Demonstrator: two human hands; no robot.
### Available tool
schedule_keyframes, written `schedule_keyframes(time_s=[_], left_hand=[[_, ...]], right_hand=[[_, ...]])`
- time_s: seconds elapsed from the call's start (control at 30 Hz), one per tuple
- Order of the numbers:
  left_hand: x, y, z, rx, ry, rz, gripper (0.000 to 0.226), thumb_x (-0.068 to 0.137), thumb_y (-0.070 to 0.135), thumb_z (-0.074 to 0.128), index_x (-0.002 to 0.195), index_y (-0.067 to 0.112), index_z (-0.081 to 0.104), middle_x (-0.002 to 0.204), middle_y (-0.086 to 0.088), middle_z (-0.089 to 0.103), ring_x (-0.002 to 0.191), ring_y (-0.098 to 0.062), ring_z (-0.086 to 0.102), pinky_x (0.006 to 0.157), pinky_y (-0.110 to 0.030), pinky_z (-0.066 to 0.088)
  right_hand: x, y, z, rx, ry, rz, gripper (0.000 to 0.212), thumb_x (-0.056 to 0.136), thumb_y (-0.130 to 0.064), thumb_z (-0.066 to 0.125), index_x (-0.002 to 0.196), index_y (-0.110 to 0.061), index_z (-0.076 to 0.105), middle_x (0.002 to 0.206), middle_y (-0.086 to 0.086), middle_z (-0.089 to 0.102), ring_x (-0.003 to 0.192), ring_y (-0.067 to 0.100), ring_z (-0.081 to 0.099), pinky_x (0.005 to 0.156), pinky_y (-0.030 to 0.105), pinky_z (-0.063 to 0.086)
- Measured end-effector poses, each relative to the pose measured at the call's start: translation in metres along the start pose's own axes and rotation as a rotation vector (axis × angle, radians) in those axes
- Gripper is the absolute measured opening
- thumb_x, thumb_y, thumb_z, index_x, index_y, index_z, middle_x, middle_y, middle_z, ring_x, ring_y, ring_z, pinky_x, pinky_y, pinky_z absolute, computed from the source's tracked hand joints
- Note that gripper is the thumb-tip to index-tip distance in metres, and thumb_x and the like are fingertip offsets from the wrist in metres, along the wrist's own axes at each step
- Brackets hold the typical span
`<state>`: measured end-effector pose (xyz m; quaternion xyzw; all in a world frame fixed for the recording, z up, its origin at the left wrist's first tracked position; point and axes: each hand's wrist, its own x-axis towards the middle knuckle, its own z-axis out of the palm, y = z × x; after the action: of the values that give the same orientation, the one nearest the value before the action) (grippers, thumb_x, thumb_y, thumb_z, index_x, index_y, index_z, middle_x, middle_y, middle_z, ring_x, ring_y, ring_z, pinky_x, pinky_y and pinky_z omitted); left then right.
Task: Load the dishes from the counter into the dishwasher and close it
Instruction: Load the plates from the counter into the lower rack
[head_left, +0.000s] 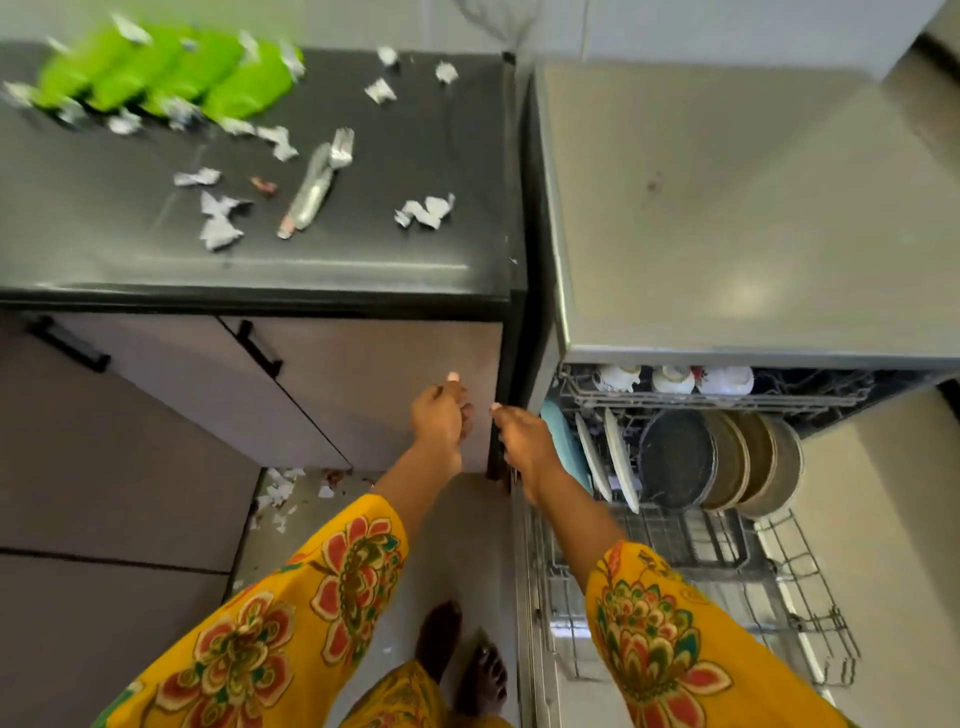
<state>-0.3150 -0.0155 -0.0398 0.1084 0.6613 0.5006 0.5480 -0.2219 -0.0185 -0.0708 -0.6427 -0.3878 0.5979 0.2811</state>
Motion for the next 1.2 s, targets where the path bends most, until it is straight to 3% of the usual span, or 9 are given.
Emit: schedule_keyframes(time_s=[0.07,0.17,0.27,0.57,0.9,1.13,1.2], left_hand=[[-0.009,0.019,-0.014,-0.043,0.023,0.034,0.023,0.099,0.020,0.047,0.078,0.012,0.052,0.067,-0.003,0.047,0.055,-0.012,0.040,0.048,-0.023,0.031],[-0.019,0.046,-0.036,-0.142,0.049,0.087,0.020,0.098,0.021,0.049,0.080,0.014,0.053,0.070,-0.002,0.052,0.057,-0.010,0.044,0.049,-0.022,0.033],[-0.029,0.073,-0.055,-0.214,0.077,0.150,0.023,0.099,0.025,0.047,0.079,0.015,0.052,0.071,-0.001,0.052,0.059,-0.011,0.046,0.049,-0.021,0.033],[-0.044,0.137,-0.097,-0.305,0.167,0.269,0.028,0.100,0.028,0.044,0.079,0.014,0.056,0.076,0.000,0.057,0.065,-0.011,0.050,0.056,-0.023,0.039],[-0.014,0.192,-0.122,-0.383,0.199,0.310,0.025,0.098,0.026,0.046,0.081,0.013,0.059,0.081,-0.002,0.059,0.065,-0.011,0.051,0.054,-0.022,0.037],[0.035,0.248,-0.152,-0.410,0.167,0.280,0.025,0.098,0.022,0.046,0.078,0.012,0.056,0.070,-0.001,0.054,0.054,-0.011,0.045,0.040,-0.019,0.031],[0.051,0.268,-0.164,-0.417,0.162,0.269,0.023,0.098,0.023,0.045,0.081,0.012,0.057,0.072,-0.001,0.056,0.057,-0.012,0.046,0.046,-0.021,0.036]], right_hand=[[-0.008,-0.019,0.010,-0.015,-0.029,-0.050,0.016,0.092,-0.036,0.051,0.091,-0.024,0.062,0.085,-0.003,0.059,0.079,0.013,0.052,0.073,0.028,0.041],[-0.023,-0.049,0.026,-0.049,-0.084,-0.122,0.025,0.093,-0.039,0.050,0.071,-0.028,0.053,0.071,-0.008,0.050,0.066,0.008,0.043,0.062,0.025,0.035],[-0.034,-0.076,0.045,-0.043,-0.137,-0.182,0.032,0.091,-0.044,0.049,0.066,-0.025,0.052,0.067,-0.004,0.049,0.066,0.012,0.043,0.065,0.033,0.034],[-0.055,-0.140,0.092,0.051,-0.293,-0.269,0.029,0.096,-0.037,0.045,0.076,-0.018,0.053,0.065,-0.002,0.045,0.057,0.010,0.037,0.053,0.025,0.029],[-0.047,-0.194,0.147,0.069,-0.305,-0.320,0.026,0.095,-0.038,0.046,0.077,-0.020,0.052,0.066,-0.004,0.043,0.059,0.010,0.037,0.053,0.024,0.029],[-0.014,-0.242,0.201,0.062,-0.260,-0.303,0.027,0.093,-0.042,0.050,0.079,-0.019,0.053,0.067,-0.003,0.043,0.055,0.010,0.037,0.049,0.023,0.026],[-0.006,-0.259,0.225,0.046,-0.252,-0.311,0.027,0.093,-0.042,0.050,0.080,-0.019,0.055,0.069,-0.003,0.046,0.056,0.010,0.040,0.051,0.023,0.029]])
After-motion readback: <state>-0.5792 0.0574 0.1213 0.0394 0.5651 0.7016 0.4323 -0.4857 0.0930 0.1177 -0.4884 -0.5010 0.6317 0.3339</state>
